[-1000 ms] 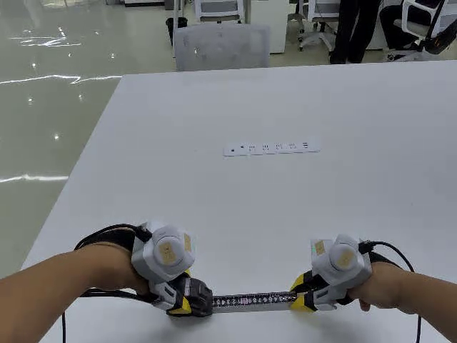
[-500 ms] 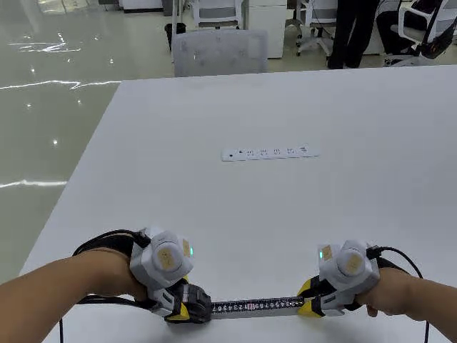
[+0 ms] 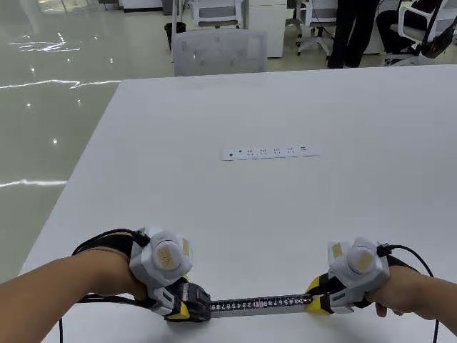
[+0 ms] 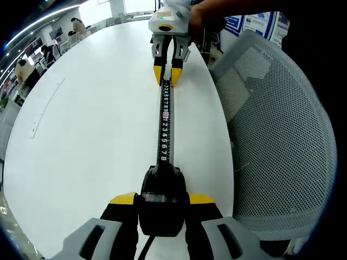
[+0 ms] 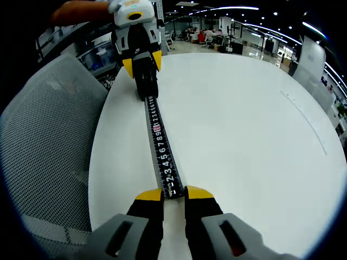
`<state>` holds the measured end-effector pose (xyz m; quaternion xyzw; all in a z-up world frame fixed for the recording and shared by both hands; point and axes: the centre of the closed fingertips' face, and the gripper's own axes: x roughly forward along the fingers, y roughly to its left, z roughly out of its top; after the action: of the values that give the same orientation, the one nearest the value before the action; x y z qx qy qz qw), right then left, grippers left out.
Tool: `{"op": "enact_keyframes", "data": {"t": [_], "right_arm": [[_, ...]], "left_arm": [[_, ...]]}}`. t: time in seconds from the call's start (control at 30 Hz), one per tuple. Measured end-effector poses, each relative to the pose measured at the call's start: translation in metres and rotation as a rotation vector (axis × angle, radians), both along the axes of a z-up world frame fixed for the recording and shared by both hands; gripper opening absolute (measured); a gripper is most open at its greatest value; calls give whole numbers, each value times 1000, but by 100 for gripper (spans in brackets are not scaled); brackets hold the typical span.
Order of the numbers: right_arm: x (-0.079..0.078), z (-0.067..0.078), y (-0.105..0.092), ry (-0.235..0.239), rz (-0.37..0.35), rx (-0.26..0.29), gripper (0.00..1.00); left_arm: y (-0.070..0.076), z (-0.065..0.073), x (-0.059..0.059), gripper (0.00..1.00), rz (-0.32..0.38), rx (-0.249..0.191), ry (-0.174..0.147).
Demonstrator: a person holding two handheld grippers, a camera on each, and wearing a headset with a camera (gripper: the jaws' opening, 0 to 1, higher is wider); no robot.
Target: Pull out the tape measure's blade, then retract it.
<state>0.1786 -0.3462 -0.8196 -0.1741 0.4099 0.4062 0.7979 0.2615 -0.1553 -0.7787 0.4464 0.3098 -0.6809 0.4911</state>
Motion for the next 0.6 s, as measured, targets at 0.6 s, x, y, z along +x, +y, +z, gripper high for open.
{"op": "enact_keyframes", "data": {"t": [0.6], "right_arm": [[-7, 0, -13, 11, -22, -3, 12]], "left_arm": [[0, 0, 0, 29, 1, 1, -2]]}}
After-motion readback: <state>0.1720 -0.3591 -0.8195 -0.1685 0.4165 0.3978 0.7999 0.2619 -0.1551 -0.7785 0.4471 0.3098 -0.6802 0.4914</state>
